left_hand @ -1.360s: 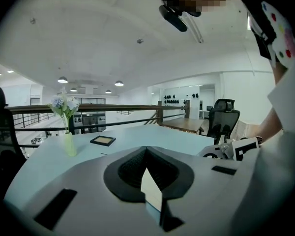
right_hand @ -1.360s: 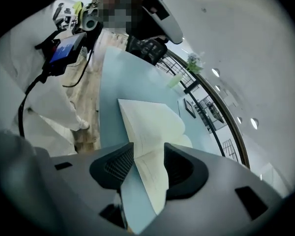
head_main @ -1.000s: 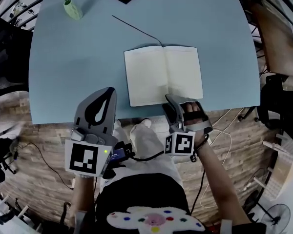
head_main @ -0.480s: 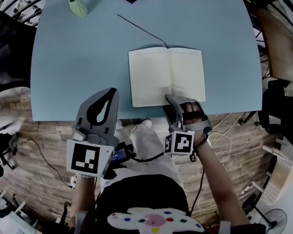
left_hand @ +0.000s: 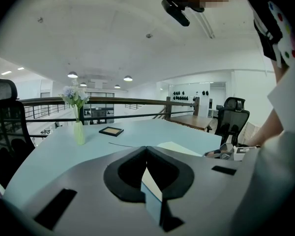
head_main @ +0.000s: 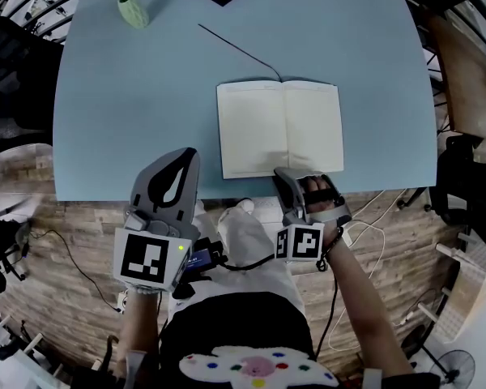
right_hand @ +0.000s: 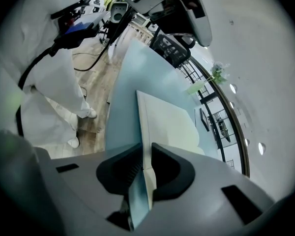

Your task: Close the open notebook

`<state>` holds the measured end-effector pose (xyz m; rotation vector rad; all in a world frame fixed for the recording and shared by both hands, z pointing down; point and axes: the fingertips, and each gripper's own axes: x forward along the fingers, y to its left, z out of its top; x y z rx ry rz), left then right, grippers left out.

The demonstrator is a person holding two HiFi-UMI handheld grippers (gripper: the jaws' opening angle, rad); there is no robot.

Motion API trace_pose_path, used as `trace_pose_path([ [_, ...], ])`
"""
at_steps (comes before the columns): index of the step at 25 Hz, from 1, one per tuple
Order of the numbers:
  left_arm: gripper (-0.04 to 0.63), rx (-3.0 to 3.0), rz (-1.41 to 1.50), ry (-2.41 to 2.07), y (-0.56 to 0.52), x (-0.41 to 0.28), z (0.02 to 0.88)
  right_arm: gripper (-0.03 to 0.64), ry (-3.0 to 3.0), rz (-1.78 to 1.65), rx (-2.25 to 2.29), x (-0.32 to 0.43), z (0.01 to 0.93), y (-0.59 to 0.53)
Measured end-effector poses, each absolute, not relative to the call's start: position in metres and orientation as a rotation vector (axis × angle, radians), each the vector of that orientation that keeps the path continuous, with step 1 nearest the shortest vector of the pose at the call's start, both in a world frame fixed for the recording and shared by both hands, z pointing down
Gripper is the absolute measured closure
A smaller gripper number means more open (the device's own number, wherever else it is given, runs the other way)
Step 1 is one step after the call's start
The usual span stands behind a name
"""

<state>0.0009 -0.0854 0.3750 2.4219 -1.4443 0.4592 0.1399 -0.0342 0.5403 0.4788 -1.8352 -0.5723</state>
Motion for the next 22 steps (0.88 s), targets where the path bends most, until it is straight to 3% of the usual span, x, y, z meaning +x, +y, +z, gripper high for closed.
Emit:
trace_pose_path([
  [8,0.574,2.303,0.405,-1.325,-0.081,0.0,0.413,0.552,-1.934,-0.45,0.58,0.133,0.532,-0.033],
  [14,0.421,2.125,0.255,-1.15,-0.08,-0.005,0.447,0.554,-1.976,-0.404,0.628,0.122,0.527,-0.035],
  [22,0.374,1.946,0.207,-0.974,-0.069,0.008,0.497,0.554,-1.998,-0.373,0.677,0.118,0.519,-0.036],
])
